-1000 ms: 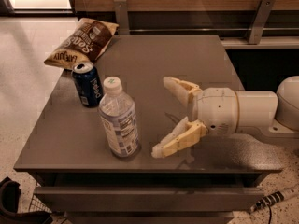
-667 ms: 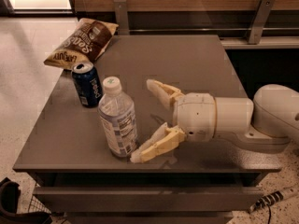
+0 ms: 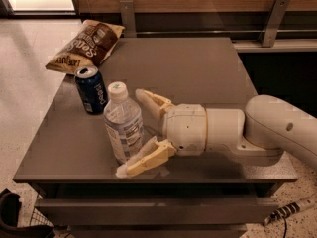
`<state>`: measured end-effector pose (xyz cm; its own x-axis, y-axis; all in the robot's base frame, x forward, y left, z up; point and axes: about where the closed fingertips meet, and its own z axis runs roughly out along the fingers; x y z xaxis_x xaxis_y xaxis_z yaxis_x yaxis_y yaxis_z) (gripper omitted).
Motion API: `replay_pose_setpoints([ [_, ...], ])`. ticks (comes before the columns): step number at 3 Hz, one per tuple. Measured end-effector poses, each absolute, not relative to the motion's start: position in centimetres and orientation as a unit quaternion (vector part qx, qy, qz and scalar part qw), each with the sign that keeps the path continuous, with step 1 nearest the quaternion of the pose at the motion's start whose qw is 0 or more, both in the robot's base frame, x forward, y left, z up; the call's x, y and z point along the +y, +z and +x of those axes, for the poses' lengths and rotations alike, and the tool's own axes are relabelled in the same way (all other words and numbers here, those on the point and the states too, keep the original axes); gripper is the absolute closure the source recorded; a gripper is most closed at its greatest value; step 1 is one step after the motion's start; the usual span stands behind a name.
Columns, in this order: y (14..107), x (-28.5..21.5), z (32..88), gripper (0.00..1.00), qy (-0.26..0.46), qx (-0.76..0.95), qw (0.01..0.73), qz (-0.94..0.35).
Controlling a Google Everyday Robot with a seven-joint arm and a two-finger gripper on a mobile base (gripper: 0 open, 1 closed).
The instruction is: Move blue plastic bottle near brown chip bag
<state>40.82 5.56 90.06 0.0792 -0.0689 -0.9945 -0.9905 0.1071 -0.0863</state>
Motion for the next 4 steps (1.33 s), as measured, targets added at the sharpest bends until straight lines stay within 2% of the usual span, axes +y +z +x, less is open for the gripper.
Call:
replay_pose_setpoints([
  [4,90.28,6.77,40.30,0.99,0.437,0.515,0.524,-0.518],
])
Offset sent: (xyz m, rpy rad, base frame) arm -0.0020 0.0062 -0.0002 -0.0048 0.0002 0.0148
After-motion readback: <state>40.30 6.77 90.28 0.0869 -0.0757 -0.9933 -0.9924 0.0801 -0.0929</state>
